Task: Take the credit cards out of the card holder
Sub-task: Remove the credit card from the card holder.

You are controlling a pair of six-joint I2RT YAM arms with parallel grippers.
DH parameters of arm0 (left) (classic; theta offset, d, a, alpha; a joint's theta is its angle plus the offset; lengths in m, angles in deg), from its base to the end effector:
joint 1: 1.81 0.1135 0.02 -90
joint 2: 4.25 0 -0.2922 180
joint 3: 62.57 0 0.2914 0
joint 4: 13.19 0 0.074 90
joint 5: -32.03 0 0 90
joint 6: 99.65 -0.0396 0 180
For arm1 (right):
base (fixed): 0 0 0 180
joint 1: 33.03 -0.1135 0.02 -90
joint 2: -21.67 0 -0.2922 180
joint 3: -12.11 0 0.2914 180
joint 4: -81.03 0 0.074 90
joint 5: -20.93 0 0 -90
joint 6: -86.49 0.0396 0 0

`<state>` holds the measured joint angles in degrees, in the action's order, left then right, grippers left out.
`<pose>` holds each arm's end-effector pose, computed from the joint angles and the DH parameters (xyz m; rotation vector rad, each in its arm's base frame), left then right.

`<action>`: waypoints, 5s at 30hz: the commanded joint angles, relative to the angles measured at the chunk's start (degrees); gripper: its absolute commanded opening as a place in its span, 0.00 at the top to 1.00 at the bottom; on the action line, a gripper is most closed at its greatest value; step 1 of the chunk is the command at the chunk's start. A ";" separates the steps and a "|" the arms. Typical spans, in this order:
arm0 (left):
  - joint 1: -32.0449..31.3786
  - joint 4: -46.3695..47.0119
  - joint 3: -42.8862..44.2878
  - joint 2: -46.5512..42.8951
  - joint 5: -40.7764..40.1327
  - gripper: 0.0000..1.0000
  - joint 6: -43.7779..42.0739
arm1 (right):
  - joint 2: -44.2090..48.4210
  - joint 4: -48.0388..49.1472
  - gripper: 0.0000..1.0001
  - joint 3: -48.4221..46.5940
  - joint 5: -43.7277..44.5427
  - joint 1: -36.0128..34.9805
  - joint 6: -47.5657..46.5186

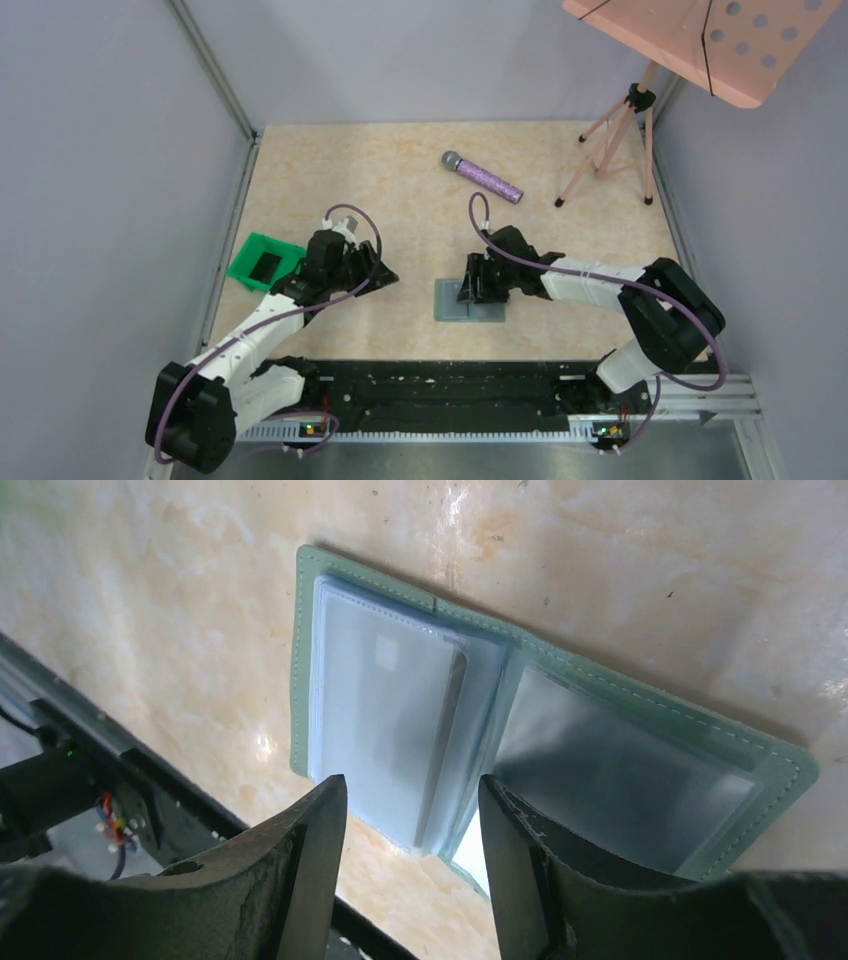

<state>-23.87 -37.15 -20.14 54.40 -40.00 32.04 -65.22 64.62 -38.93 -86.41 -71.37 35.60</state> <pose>0.2114 -0.0989 0.2096 -0.2358 2.3987 -0.9123 0.2349 0.2008 0.1462 -0.1213 2.6731 0.8893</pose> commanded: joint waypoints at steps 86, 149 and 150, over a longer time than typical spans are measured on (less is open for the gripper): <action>-10.59 16.94 6.58 20.12 9.43 0.65 4.74 | 10.25 3.50 0.71 2.50 20.99 -11.60 3.78; -13.71 9.23 16.37 26.73 -1.87 0.79 3.91 | 17.91 4.12 0.73 17.03 18.49 -3.68 9.33; -13.75 9.37 15.47 26.02 -1.92 0.79 4.03 | 17.33 4.11 0.73 16.77 18.05 -3.66 9.29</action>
<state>-37.44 -25.57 -2.11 84.11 -40.26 37.84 -46.64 68.14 -22.51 -69.01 -75.94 44.56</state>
